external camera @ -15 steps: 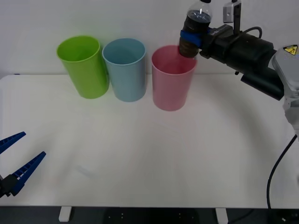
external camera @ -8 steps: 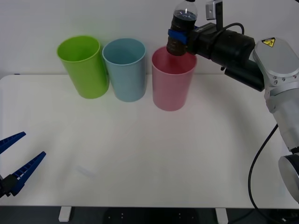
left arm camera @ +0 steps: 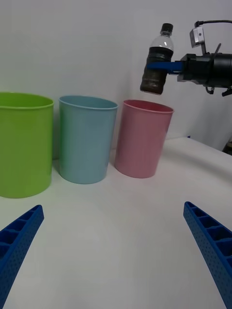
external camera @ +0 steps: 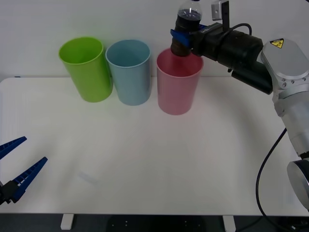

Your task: Grasp the object on the table and drop it into the matching bin: aluminum can to the light blue bin, PET bottle to the pink bin.

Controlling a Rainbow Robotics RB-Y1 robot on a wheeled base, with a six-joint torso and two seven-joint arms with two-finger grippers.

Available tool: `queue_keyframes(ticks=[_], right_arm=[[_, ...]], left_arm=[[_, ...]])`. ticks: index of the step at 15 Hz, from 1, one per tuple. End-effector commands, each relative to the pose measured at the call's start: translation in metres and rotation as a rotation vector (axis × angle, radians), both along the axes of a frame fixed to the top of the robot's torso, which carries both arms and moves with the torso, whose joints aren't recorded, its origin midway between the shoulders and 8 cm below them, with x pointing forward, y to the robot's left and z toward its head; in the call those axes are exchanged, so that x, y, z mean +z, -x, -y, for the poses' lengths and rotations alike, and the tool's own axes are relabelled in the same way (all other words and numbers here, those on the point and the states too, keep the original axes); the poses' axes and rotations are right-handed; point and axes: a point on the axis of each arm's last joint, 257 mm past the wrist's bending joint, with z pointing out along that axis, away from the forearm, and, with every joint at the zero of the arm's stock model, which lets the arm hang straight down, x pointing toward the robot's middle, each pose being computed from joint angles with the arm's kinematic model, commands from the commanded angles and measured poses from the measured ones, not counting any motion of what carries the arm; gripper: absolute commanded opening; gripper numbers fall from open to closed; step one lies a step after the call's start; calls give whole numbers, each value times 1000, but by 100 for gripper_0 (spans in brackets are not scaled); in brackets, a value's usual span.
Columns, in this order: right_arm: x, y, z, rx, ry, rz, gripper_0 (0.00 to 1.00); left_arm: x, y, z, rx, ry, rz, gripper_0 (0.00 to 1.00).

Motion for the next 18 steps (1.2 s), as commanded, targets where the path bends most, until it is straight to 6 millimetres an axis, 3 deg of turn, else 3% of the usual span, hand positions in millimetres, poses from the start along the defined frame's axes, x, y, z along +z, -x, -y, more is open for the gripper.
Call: queue_keyframes(ticks=[1,7,18], right_arm=[[2,1,-1,4,-7,1,100],[2,8,3,25,-18,6,100],[-28,69,43,89,12,13,100]], left_arm=[[0,0,0,0,0,0,100],[0,0,0,0,0,0,100],[0,0,0,0,0,0,100]])
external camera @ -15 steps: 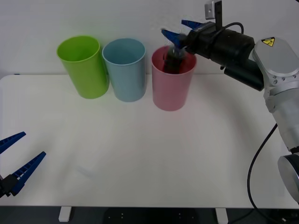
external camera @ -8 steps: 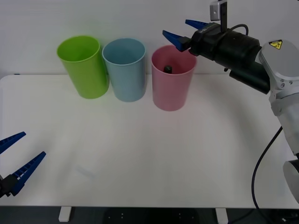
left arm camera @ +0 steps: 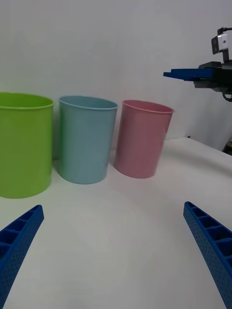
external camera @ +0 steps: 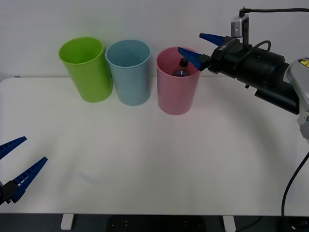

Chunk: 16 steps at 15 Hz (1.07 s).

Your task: Grasp the object on the table and drop it into the matching bin: aluminum can to the light blue bin, PET bottle to the pink bin.

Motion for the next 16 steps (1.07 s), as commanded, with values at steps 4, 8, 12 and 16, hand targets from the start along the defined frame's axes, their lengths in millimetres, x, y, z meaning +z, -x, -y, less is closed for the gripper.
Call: queue_keyframes(ticks=[4,8,12,16], right_arm=[[-24,36,34,1,-4,-22,100],[-44,60,57,-31,7,-21,100],[-72,81,81,-69,58,29,100],[-107,104,105,-97,103,17,100]], left_arm=[[0,0,0,0,0,0,100],[0,0,0,0,0,0,100],[0,0,0,0,0,0,100],[0,0,0,0,0,0,100]])
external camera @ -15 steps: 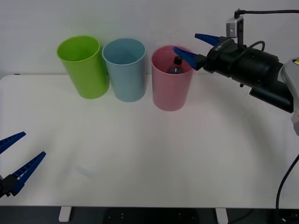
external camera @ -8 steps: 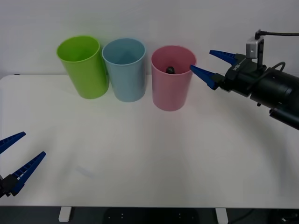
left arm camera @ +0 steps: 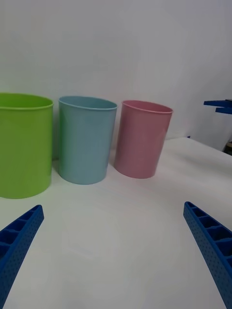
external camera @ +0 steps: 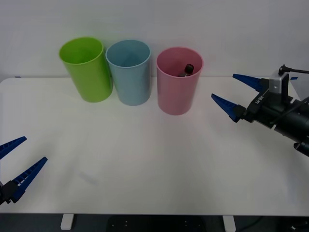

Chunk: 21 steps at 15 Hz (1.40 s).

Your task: Grasp the object on the table and drop it into the matching bin: aluminum can to the light blue bin, PET bottle to the pink bin.

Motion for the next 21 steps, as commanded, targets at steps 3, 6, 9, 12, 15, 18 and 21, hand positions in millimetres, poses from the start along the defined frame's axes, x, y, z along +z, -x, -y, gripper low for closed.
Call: queue_keyframes(ticks=[3,6,9,12,15,18,21], right_arm=[[-32,39,25,-31,18,-42,100],[-45,68,37,-31,28,-68,100],[-54,91,48,-9,23,-91,100],[-63,104,52,3,27,-106,100],[-75,113,58,-12,31,-129,100],[-83,120,64,-26,29,-142,100],[-91,125,66,-35,35,-157,100]], left_arm=[[0,0,0,0,0,0,100],[0,0,0,0,0,0,100],[0,0,0,0,0,0,100],[0,0,0,0,0,0,100],[0,0,0,0,0,0,100],[0,0,0,0,0,0,100],[0,0,0,0,0,0,100]])
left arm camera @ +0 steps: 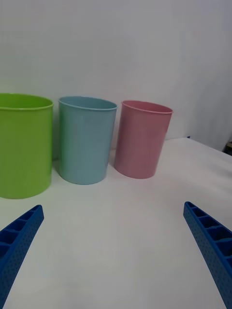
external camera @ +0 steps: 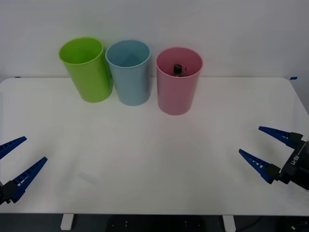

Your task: Grasp the object on the table and drop it into the matching bin: aluminum can to the light blue bin, PET bottle to the pink bin.

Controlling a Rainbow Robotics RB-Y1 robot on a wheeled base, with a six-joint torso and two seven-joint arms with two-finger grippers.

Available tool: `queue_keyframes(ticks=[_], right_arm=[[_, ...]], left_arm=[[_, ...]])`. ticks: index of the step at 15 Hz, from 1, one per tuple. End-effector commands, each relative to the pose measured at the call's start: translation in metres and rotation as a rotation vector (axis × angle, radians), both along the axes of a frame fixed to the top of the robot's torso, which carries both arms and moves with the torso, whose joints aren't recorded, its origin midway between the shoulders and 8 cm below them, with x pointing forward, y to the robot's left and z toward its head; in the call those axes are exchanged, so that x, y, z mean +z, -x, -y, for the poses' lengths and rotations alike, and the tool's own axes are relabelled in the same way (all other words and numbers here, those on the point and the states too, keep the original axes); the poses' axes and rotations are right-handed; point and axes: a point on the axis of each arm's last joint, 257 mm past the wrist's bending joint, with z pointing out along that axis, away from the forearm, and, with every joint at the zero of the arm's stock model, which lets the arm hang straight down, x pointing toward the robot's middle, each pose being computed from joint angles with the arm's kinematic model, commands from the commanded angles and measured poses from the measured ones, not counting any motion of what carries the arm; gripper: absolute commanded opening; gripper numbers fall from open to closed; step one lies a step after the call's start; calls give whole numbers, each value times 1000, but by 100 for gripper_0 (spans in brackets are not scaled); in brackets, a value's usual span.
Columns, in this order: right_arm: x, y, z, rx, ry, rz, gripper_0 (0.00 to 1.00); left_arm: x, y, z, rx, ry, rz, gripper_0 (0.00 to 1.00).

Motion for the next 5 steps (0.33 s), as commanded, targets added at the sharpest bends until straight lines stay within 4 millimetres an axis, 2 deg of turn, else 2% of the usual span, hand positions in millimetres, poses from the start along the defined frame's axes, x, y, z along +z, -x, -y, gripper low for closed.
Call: queue_keyframes(ticks=[1,5], right_arm=[[-9,6,2,-9,3,-20,100],[-12,7,2,-10,1,-28,100]], left_arm=[[0,0,0,0,0,0,100],[0,0,0,0,0,0,100]])
